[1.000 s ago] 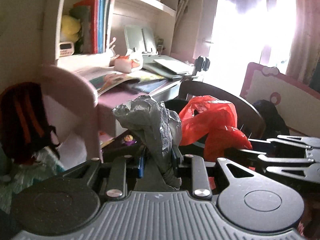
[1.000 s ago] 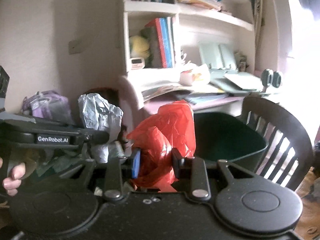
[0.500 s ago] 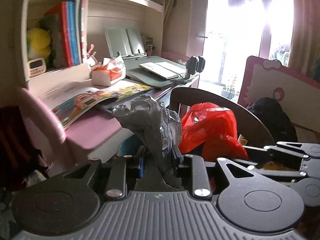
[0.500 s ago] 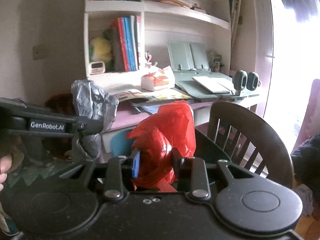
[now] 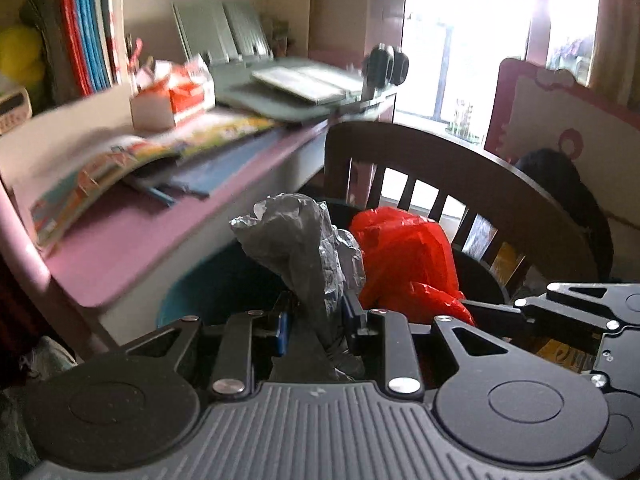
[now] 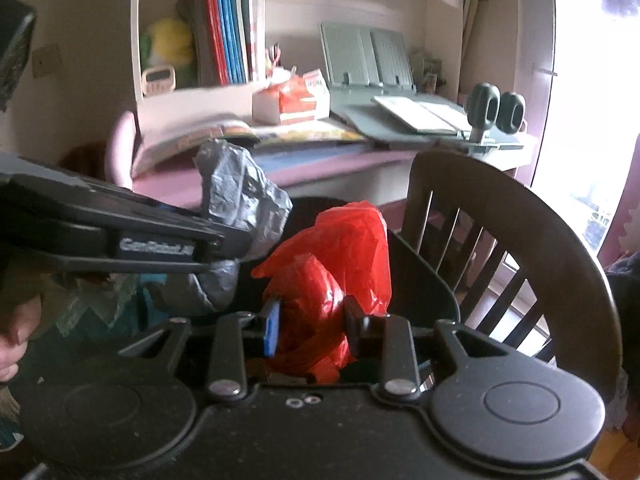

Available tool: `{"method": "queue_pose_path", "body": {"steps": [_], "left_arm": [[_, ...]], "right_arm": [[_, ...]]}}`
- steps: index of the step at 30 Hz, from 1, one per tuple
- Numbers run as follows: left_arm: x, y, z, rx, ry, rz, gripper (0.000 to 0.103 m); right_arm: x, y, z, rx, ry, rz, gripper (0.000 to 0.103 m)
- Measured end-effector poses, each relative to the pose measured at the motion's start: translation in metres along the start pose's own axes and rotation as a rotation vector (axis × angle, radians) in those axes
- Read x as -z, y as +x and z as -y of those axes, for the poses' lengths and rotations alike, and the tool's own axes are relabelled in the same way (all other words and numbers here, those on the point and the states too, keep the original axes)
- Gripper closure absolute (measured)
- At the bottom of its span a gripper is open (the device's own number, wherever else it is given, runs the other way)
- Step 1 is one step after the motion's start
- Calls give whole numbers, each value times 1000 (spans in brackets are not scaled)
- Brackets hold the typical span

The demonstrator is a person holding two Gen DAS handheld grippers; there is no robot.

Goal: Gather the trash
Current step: 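Lift both bags and carry them over the green trash bin, then open both tools to drop the two bags into the bin, then move both tools back down to the trash pile under the chair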

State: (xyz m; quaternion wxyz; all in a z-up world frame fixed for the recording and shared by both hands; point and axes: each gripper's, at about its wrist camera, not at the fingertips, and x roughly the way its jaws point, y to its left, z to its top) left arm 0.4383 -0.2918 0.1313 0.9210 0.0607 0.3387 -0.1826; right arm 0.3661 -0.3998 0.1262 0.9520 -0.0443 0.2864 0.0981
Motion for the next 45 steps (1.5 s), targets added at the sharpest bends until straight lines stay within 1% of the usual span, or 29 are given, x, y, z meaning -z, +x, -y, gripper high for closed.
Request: {"method": "queue_pose_path", "body": {"steps": [7, 10, 13, 16, 19, 21, 23, 29, 37, 39, 45], "left_arm": [[11, 34, 0, 8, 9, -79, 78], [18, 44, 3, 0, 32, -107, 77], [22, 49, 3, -1, 28, -116, 77], [21, 48, 3, 1, 26, -116, 76], [19, 43, 1, 4, 9, -112, 72], [19, 38, 1, 9, 3, -105, 63], [20, 31, 2, 12, 4, -95, 59], [23, -1, 6, 23, 18, -69, 58], [26, -59, 3, 22, 7, -19, 58], [30, -74, 1, 29, -1, -7, 58], [50, -117, -13, 12, -13, 10, 58]], "right_arm": [[5, 21, 4, -19, -3, -43, 69], [8, 27, 6, -35, -8, -67, 68], [12, 32, 6, -31, -24, -87, 69], [12, 32, 7, -27, -24, -84, 69], [11, 29, 8, -30, -7, -76, 66], [10, 24, 6, -28, -10, -72, 63], [10, 18, 5, -26, -12, -65, 62], [10, -7, -1, -23, -13, -41, 59], [7, -51, -18, -29, -25, -9, 58], [7, -62, -25, -31, -31, -3, 57], [9, -94, -51, -44, -62, 9, 57]]}}
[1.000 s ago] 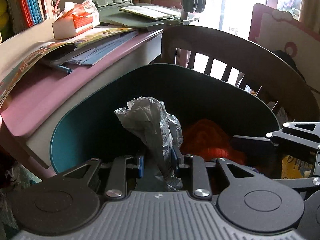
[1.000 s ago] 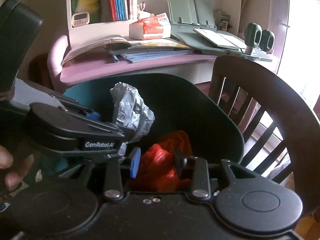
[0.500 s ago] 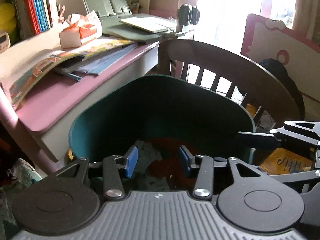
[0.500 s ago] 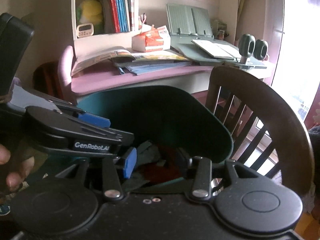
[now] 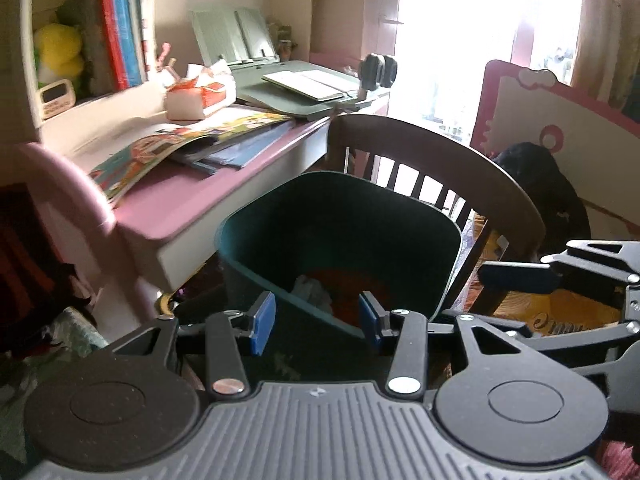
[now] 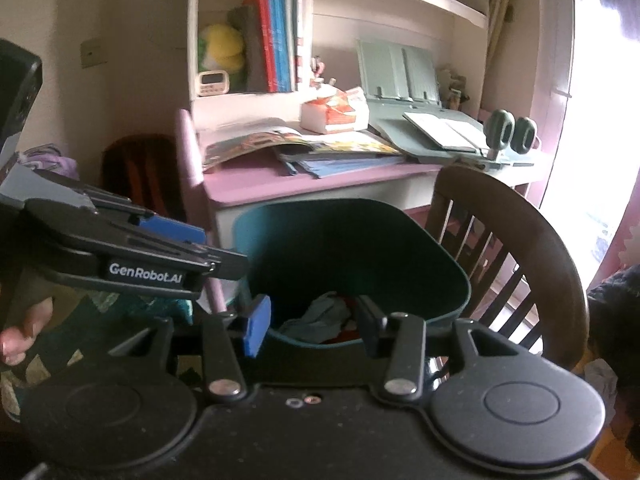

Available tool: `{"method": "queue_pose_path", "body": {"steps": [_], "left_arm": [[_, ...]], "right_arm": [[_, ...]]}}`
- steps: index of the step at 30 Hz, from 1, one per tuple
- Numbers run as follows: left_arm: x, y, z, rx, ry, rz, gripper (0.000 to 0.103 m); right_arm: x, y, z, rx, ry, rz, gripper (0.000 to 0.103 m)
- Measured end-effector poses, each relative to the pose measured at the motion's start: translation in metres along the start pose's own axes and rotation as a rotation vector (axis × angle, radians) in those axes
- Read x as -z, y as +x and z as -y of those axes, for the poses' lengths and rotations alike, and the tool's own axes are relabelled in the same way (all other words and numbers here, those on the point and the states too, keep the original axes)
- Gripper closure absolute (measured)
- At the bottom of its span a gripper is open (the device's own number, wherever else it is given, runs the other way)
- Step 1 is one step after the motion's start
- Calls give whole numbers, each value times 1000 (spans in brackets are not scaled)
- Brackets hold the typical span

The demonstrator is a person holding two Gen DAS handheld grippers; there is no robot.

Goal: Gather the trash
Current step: 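Move both tools back down to the trash pile under the chair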

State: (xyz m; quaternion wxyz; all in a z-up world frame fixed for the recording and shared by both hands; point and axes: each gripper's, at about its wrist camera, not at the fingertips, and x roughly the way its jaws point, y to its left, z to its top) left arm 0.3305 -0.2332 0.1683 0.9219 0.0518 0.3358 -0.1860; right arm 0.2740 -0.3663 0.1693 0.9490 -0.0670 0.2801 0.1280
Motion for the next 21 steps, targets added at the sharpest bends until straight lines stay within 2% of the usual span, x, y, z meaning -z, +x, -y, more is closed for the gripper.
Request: {"method": "queue_pose_path", "body": {"steps": [10, 21], "left_arm": [[48, -59, -42, -39, -35, -1, 58], [120, -90, -109, -62, -105, -35, 58]], "right_arm": [[3, -32, -57, -86, -34, 15, 55], [27, -14, -137, -186, -93, -34, 53]]}}
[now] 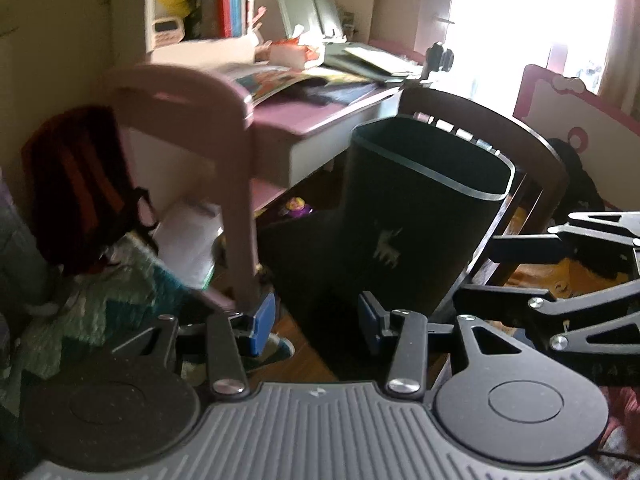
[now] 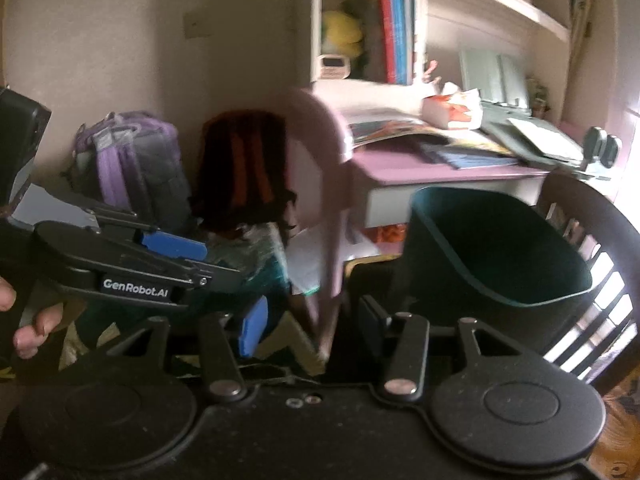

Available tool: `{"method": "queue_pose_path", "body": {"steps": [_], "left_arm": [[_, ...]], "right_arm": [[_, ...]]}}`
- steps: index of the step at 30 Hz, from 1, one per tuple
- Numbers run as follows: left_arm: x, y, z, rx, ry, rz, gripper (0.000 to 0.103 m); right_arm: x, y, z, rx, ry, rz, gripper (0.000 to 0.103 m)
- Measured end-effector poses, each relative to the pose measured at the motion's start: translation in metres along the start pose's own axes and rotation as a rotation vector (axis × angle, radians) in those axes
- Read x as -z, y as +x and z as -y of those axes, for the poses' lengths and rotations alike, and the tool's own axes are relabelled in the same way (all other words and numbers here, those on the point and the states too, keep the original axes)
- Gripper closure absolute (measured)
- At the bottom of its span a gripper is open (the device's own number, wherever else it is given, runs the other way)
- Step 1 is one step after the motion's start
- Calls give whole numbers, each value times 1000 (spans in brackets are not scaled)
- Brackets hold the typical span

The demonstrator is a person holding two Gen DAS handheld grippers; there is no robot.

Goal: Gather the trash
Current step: 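Move both tools back down to the trash pile under the chair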

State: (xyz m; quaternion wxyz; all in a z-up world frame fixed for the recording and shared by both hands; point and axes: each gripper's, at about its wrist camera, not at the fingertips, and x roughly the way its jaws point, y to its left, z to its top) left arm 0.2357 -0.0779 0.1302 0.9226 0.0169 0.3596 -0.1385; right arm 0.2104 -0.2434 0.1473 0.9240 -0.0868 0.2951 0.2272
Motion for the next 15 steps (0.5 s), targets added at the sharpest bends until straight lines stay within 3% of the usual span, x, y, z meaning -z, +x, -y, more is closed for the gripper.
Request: {"method": "queue_pose_path", "body": {"steps": [2, 5, 10, 15], "left_arm": [[15, -1, -16, -4, -21, -12, 58], [37, -1, -39, -12, -57, -19, 45], [75, 9, -75, -35, -112, -49, 44], [116, 30, -108, -54, -166, -88, 32]], "right_arm": [[5, 11, -13, -24, 3, -10, 53], [12, 31, -30, -58, 19, -34, 52], [28, 71, -54, -102, 44, -87, 52], [52, 122, -75, -139, 74, -142, 51]]}}
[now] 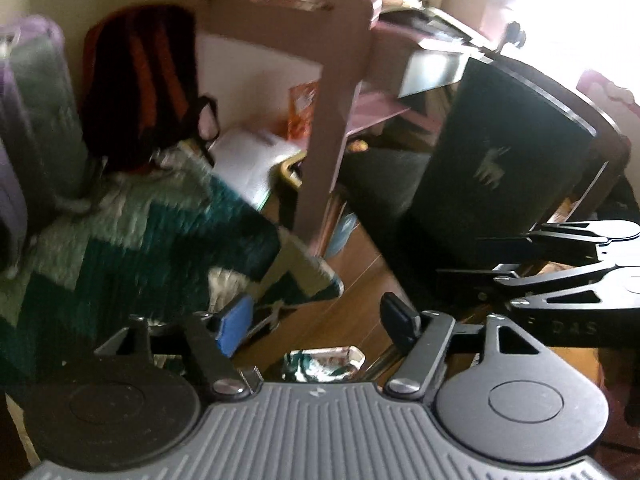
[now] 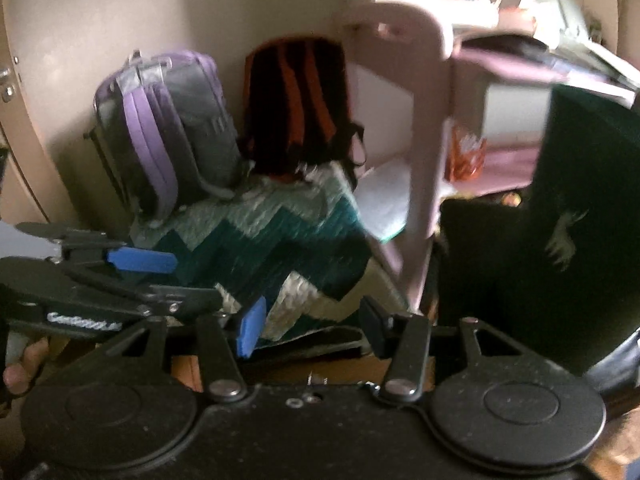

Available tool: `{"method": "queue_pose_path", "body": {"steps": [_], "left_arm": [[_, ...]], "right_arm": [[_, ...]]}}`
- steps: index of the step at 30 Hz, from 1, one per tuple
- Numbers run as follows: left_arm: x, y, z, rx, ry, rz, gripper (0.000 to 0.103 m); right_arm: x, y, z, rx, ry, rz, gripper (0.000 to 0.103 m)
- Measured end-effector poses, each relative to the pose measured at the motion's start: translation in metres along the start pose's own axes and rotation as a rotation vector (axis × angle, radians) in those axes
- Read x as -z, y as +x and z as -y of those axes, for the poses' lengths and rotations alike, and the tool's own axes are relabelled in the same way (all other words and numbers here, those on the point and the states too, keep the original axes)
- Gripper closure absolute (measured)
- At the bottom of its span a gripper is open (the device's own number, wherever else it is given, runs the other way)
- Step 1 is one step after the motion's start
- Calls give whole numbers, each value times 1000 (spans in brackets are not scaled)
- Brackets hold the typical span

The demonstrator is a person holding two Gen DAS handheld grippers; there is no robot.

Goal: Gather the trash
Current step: 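Move both tools back down to the trash pile under the chair, then grasp the clear plastic tray with the left tool while the right tool grasps the white translucent wrapper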

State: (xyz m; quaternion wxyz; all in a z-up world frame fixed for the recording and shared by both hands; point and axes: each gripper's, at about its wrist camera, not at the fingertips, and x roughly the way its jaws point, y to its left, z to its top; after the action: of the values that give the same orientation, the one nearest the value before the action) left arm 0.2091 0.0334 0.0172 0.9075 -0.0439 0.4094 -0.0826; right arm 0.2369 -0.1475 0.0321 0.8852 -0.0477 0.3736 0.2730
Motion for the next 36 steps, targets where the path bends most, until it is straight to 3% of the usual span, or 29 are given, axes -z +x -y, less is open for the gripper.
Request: {"method": "queue_pose_path", "body": {"steps": [5, 15, 20, 25, 30, 36], "left_arm": [[26, 32, -31, -23, -46, -25, 19], [79, 146, -84, -79, -164, -191, 18], [111, 207, -96, -114, -126, -290, 18], [143, 267, -111, -115, -150, -395, 18], [166, 322, -129, -121, -224, -479, 18], [188, 378, -138, -124, -277, -545, 18]], "right_arm": [[19, 54, -5, -15, 33, -81, 51], [73, 174, 11, 20, 156, -300, 50], [119, 238, 20, 46, 160, -452, 50], [151, 295, 24, 38, 59, -597, 50], [177, 342, 19, -18, -197, -692, 50], [226, 397, 32, -71, -259, -839, 51]]}}
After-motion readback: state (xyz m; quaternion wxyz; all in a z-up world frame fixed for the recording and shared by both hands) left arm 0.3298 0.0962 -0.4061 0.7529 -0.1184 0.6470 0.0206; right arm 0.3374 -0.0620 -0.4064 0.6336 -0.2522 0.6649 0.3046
